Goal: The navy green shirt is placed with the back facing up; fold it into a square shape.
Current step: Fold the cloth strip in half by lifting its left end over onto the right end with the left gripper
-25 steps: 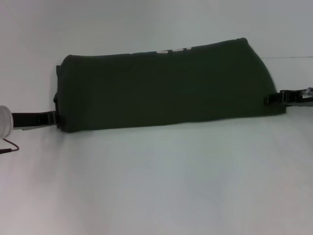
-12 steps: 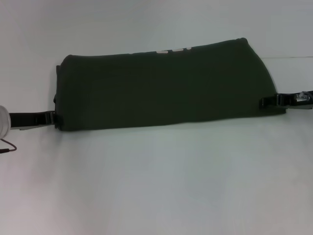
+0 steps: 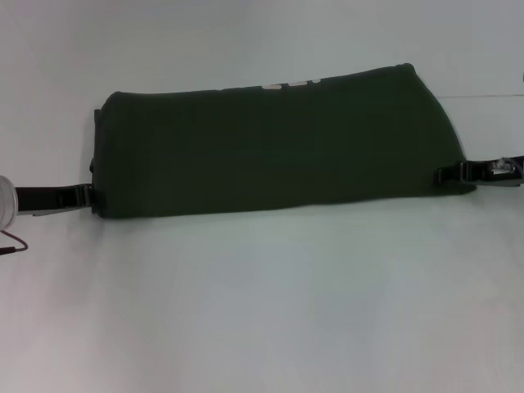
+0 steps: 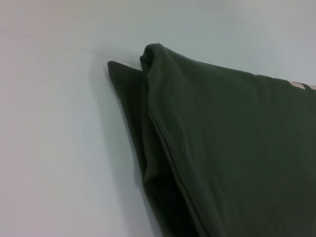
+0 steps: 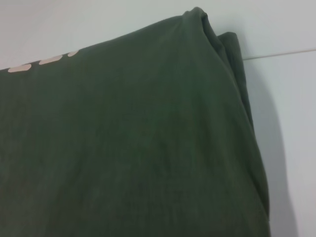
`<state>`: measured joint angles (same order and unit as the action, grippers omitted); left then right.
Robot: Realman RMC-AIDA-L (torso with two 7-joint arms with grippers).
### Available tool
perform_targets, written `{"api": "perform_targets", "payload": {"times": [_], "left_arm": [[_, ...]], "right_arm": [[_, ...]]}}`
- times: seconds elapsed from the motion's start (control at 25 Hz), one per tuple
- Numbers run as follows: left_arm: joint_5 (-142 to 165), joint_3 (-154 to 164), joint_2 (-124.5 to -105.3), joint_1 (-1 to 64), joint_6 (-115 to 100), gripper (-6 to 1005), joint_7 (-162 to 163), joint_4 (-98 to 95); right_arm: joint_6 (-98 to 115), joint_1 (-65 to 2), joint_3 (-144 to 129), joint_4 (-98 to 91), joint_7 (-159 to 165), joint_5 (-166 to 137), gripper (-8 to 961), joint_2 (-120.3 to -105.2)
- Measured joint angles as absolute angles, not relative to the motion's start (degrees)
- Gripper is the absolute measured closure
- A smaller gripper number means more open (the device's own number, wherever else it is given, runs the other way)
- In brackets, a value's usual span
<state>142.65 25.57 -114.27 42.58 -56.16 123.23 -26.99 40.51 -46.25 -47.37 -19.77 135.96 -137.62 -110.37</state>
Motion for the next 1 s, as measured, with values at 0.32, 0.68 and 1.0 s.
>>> {"api": "perform_targets", "payload": {"times": [0.32,0.68,1.0], "left_arm": [[142.6,25.6,-114.25,42.6,-56.2,978,123.2,-27.0],[142.6,25.4,-114.23,42.6,-56.2,979,123.2,-27.0],[142.6,25.3,-114.08,42.7,-56.3,978,123.3,-27.0]], "right_arm": [[40.1,-46.1,-47.4,-19.8,136.0,-137.6,505,-110.48],[40.3,-46.2,-47.4,-19.8,135.1,-137.6,693,-110.48],[40.5,-45.8,-47.4,-20.1,135.0,-137.6,900,-110.4]]}}
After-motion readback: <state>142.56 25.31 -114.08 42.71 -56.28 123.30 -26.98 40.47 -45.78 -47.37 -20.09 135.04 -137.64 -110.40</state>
